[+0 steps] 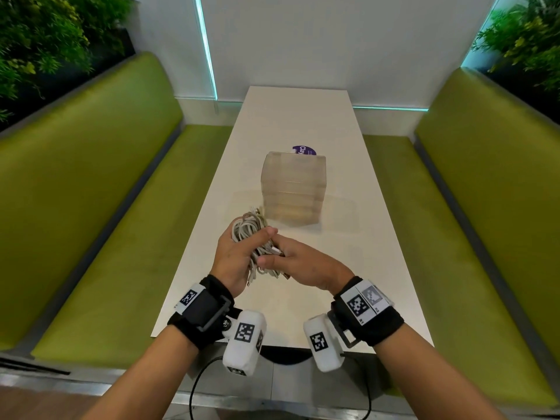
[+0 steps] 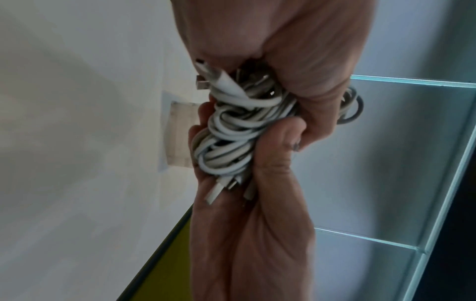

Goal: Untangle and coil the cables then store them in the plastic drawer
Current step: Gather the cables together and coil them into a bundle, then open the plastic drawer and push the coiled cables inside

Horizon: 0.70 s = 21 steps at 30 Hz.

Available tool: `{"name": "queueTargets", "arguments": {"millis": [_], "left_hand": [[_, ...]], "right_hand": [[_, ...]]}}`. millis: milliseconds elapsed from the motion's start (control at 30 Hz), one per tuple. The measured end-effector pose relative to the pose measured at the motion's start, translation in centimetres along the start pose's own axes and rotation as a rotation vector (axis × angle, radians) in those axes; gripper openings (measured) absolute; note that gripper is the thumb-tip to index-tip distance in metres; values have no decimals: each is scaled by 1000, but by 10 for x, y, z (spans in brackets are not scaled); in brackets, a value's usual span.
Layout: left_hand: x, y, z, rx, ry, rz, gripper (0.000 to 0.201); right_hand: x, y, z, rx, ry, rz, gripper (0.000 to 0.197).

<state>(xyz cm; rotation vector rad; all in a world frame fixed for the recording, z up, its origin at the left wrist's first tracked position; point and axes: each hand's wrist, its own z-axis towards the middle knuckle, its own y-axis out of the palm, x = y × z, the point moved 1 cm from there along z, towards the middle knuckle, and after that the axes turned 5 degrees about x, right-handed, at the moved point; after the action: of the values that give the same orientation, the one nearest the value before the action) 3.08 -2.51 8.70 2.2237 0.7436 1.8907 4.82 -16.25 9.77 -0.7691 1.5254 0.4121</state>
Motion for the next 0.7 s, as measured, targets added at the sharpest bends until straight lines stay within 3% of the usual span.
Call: {"name": "queueTargets", "arguments": {"millis": [200,300,367,500,700], "left_hand": [[-4,-1,21,49,38,101,32],[-1,-4,37,126,115,220,30],[5,-12,48,193,147,284,30],[15,-32,65,226,140,323,26],[25,-43,75,213,132,386,26]], "right_hand": [[1,-4,20,34,47,-276,55],[10,-26,41,-3,255,-664,75],[15,-50,56,62,324,-730,82],[21,-97,99,434,145,-650,61],[41,-128,144,343,234,-944,60]]}}
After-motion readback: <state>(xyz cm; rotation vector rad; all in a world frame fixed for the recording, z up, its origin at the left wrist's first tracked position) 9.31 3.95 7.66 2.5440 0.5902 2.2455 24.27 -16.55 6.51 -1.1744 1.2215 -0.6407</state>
